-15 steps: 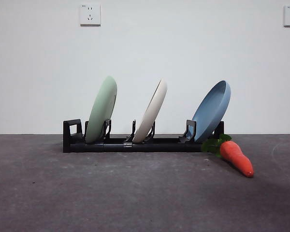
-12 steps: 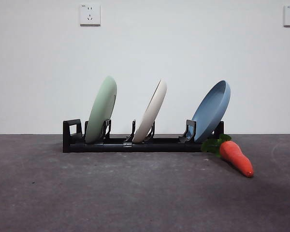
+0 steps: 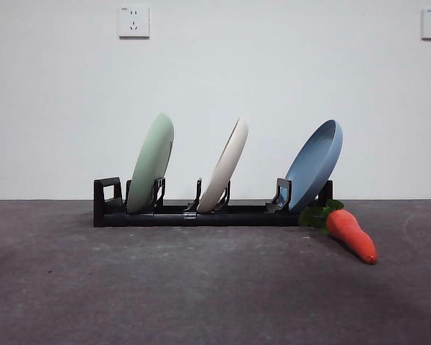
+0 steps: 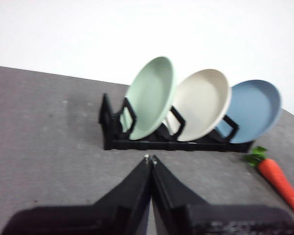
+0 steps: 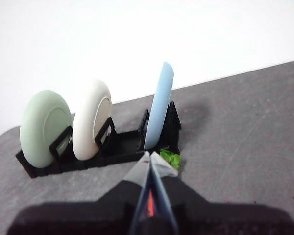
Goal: Take the green plate from the plate rack,put the plate on the table,take the carrot from the table,put the carrot in the plate
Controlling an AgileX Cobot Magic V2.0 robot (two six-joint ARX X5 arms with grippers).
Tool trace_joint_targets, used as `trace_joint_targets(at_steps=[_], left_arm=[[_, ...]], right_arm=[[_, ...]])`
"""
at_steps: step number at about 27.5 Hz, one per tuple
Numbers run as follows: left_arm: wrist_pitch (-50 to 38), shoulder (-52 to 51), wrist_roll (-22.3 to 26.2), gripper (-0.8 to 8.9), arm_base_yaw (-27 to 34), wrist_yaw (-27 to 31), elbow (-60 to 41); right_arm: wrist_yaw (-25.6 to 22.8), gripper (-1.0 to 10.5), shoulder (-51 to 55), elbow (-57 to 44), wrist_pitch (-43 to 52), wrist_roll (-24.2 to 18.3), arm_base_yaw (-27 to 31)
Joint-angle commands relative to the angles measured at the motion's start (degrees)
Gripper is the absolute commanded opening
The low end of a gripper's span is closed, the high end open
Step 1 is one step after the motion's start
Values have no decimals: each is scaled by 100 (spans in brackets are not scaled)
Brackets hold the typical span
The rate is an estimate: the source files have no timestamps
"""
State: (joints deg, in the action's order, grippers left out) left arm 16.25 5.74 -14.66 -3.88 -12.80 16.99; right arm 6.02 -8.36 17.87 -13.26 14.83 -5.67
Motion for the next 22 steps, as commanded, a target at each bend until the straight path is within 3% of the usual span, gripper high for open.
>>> trace_joint_targets(at_steps=[1, 15, 22], left_arm=[[208, 302, -22, -6, 13, -269, 428], [2260, 2253, 1491, -6, 13, -2000, 2546], [2710, 2490, 1790, -1, 11, -2050, 2857]], right_arm=[[63, -11, -411, 542, -463, -138, -7], [1926, -11, -2614, 3320, -3692, -1919, -7], [2236, 6, -3106, 3609, -4446, -2238, -7]])
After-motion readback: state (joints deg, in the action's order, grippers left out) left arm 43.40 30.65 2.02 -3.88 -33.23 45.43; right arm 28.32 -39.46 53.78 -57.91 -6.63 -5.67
